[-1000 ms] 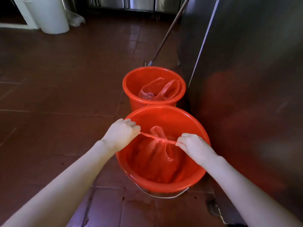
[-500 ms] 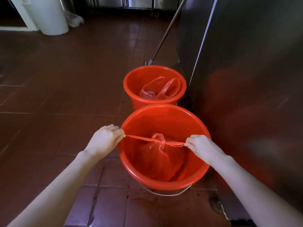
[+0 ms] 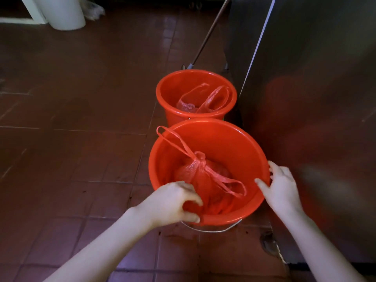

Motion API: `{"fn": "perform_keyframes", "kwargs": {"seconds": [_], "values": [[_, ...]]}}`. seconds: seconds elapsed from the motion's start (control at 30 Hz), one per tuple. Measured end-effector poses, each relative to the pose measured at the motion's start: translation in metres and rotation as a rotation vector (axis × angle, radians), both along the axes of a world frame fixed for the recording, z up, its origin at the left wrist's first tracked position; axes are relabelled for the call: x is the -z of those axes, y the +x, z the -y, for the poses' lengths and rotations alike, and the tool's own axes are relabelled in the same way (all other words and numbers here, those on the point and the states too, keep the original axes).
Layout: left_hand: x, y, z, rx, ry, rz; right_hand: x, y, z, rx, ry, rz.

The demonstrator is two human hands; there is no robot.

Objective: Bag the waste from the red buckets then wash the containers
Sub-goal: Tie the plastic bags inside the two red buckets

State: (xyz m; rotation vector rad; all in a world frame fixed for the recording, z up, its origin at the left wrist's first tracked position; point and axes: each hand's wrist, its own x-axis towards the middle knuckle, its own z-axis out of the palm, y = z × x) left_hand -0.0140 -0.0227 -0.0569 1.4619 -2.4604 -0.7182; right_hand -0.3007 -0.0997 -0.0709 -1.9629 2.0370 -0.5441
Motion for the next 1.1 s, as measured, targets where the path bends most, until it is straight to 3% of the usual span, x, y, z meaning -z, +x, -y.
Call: {"fn": "perform_keyframes", "kwargs": {"seconds": [0.1,0.27,0.5,0.67,0.9,1.1], "values": [[0.008,0.000,-0.004,-0.022,0.064,-0.058,0.005,-0.004,-0.006,0.056,0.013,0.108],[0.011,0.012,-0.011,-0.041,-0.003,-0.031,0.003,0.006,-0.004,0.081,0.007,0.209],[0.001,0.084,-0.036,-0.156,0.049,0.030,0.006,0.079,-0.002,-0.138,0.063,0.307],[-0.004,0.146,-0.058,-0.349,0.023,0.084,0.013,0.152,0.015,-0.280,0.087,0.344],[-0.001,0.190,-0.059,-0.555,-0.135,0.167,0.012,0.234,0.064,-0.370,0.160,0.302],[0.004,0.195,-0.023,-0.679,-0.224,0.263,0.001,0.232,0.113,-0.423,0.126,0.191]]}}
